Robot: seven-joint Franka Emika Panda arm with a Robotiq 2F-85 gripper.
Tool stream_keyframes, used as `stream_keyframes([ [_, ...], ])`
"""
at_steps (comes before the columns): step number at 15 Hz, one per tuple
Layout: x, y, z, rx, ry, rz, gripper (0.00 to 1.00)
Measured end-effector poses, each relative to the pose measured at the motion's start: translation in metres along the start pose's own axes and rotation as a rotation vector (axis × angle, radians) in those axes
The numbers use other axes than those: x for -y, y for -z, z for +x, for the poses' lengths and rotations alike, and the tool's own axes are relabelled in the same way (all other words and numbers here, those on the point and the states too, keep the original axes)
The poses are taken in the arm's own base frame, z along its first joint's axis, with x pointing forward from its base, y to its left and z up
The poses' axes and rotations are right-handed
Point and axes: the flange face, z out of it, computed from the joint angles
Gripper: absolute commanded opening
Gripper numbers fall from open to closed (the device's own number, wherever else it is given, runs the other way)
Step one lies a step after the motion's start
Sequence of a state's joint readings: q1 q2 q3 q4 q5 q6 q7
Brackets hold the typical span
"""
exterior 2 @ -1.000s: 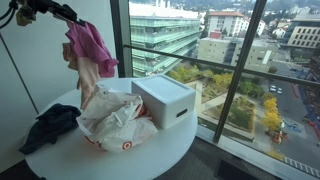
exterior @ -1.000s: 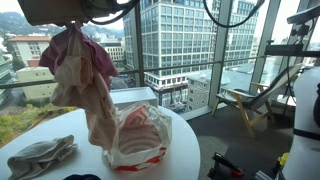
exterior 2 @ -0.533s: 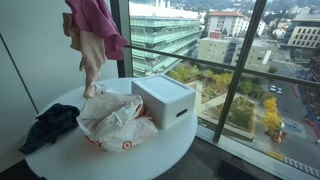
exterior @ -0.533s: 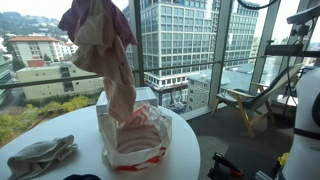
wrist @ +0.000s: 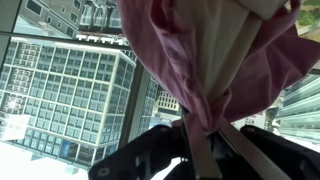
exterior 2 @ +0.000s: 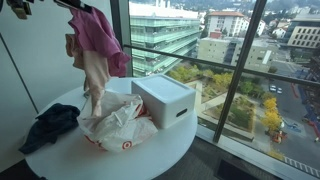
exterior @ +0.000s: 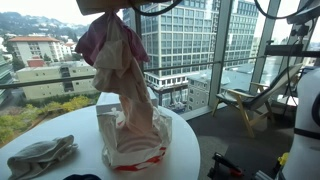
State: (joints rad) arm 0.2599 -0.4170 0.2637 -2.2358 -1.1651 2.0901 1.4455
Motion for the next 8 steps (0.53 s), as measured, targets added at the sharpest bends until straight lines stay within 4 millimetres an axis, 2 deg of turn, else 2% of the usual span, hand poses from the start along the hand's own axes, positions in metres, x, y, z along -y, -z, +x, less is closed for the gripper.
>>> stream_keyframes([
  [2,0.004,-0.010,-0.037,0.001,0.040,-0.007,0.11],
  [4,0.003,-0.019,-0.066,0.011,0.071,-0.023,0.10],
  [6,-0.002,-0.025,-0.082,0.015,0.088,-0.049,0.11],
  [8,-0.011,-0.027,-0.088,0.015,0.093,-0.092,0.10],
])
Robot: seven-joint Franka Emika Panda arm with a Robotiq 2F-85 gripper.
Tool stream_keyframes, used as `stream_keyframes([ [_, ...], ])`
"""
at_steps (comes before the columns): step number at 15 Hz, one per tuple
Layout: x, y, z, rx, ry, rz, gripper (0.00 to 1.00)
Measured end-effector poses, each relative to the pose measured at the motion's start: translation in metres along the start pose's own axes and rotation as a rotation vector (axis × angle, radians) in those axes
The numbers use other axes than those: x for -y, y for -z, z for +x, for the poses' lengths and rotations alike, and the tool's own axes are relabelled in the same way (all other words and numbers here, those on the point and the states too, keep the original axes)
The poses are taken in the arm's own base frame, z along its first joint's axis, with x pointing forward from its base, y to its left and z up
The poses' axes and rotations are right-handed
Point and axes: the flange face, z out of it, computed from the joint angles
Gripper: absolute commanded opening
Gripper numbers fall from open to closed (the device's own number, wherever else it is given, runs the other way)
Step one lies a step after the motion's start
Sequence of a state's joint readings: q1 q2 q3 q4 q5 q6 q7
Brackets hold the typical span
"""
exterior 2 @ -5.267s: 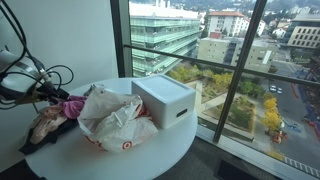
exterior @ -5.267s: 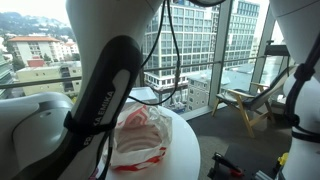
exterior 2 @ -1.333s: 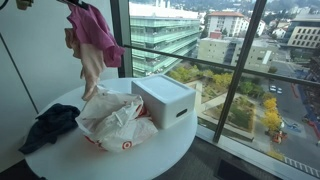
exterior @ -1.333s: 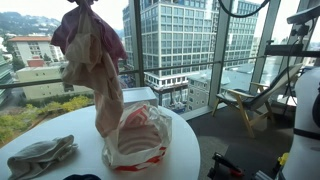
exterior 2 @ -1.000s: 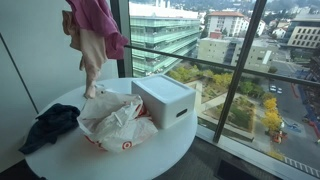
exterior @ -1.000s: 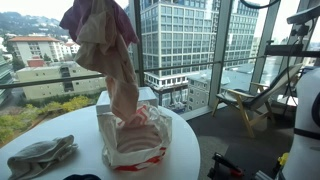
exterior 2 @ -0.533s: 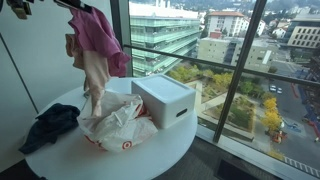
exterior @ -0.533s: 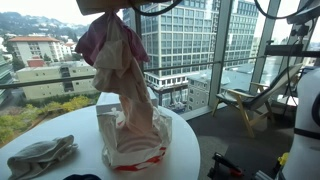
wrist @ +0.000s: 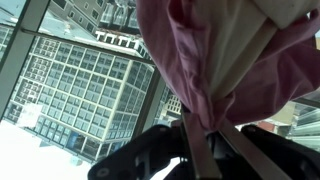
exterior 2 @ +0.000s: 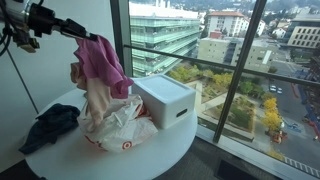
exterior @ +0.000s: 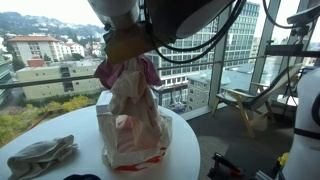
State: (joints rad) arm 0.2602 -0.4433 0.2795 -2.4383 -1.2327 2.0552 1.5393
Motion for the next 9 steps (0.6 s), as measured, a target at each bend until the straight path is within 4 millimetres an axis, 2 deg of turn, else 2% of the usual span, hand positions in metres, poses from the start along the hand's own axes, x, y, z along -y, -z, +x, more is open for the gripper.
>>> stream_keyframes([
  [5,-0.023,-0.003,-0.008,0.035,0.023,-0.108,0.09],
  [9,-0.017,0.002,-0.035,0.152,0.184,-0.061,0.09],
])
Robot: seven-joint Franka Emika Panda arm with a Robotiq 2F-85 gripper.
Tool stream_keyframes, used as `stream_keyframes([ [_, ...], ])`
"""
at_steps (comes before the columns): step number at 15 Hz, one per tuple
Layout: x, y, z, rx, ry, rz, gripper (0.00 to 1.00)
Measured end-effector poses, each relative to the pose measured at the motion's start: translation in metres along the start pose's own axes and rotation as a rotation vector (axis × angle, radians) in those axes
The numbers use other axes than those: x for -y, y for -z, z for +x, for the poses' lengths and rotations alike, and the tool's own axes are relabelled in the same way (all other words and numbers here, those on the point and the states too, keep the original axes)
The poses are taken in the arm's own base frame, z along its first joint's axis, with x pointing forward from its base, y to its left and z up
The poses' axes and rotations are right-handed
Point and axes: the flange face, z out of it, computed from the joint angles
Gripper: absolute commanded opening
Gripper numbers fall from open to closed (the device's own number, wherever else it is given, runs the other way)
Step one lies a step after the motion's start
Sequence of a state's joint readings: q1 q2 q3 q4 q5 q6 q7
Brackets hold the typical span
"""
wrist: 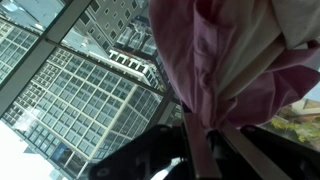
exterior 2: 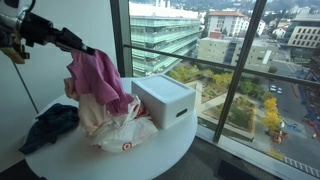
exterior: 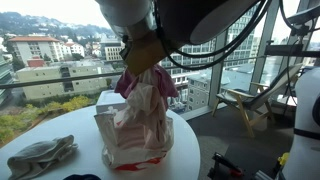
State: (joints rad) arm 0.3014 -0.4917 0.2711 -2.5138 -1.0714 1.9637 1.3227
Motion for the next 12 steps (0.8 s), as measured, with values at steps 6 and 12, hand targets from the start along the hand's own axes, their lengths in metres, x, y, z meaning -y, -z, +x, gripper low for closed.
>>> stream_keyframes([
  [6,0.041,0.001,-0.047,0.158,0.285,0.119,0.09],
  [12,0.058,-0.026,-0.074,0.302,0.499,0.011,0.09],
])
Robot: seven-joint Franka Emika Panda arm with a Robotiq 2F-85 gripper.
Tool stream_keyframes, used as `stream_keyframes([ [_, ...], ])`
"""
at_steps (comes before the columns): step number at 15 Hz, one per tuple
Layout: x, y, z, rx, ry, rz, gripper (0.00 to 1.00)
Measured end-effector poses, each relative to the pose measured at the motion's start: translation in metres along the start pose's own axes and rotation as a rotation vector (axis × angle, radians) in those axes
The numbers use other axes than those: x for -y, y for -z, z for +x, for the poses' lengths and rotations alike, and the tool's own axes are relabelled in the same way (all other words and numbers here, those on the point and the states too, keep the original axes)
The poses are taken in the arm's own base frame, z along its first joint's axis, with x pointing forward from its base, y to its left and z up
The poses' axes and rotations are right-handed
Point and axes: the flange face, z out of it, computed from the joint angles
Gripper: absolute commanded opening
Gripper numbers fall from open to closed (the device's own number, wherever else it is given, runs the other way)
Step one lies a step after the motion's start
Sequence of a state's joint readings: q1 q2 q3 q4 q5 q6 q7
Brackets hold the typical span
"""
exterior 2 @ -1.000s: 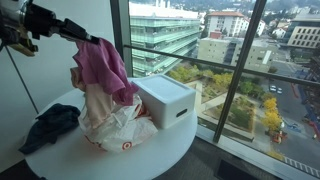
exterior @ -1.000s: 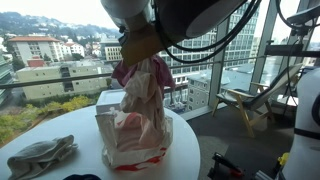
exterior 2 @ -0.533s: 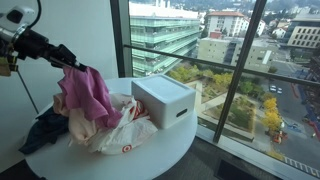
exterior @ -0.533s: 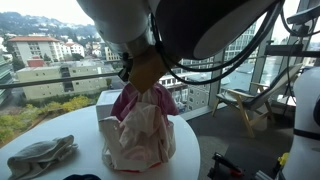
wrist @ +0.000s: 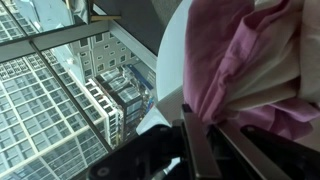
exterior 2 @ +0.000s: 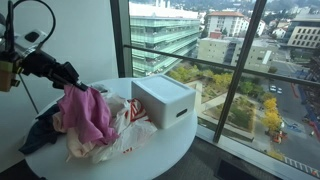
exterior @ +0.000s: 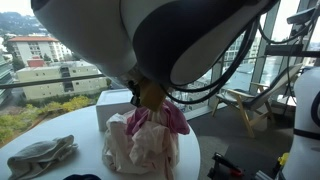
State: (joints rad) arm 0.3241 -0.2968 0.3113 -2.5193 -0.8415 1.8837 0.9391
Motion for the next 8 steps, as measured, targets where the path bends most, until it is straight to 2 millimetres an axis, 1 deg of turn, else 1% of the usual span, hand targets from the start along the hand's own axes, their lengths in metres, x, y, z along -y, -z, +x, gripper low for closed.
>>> stream_keyframes([
  [5,0.023,-0.015,0.007,0.061,0.110,-0.021,0.10],
  [8,0.029,-0.028,0.013,0.121,0.123,-0.068,0.09],
])
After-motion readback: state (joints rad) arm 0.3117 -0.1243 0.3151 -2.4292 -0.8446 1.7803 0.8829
